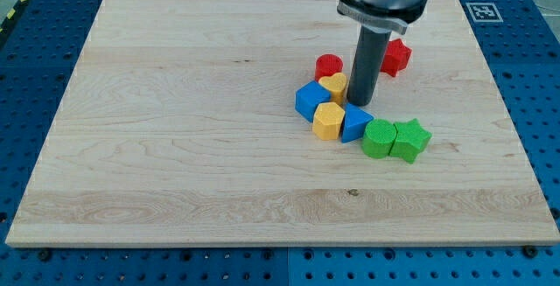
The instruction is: Place the arm below the red star
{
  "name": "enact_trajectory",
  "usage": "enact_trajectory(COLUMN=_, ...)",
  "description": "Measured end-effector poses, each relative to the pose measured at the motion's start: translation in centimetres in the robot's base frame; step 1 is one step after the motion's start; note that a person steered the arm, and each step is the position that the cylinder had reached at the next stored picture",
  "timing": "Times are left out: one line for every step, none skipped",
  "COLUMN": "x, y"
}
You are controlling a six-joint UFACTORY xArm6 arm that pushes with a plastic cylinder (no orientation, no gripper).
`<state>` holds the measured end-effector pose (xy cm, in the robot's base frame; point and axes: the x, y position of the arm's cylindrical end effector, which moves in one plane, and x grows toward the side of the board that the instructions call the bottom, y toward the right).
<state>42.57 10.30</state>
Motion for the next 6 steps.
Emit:
enact_trajectory(x=-2.2, y=-0.2)
enact_trajectory(x=-1.9, y=-1.3)
enact_trajectory(x=-2.1, y=-1.3)
enact_trajectory(x=-5.1, y=1.2)
enact_trajectory(x=-4.1, y=2.3)
enact_trajectory(x=-3.2, y=3.1)
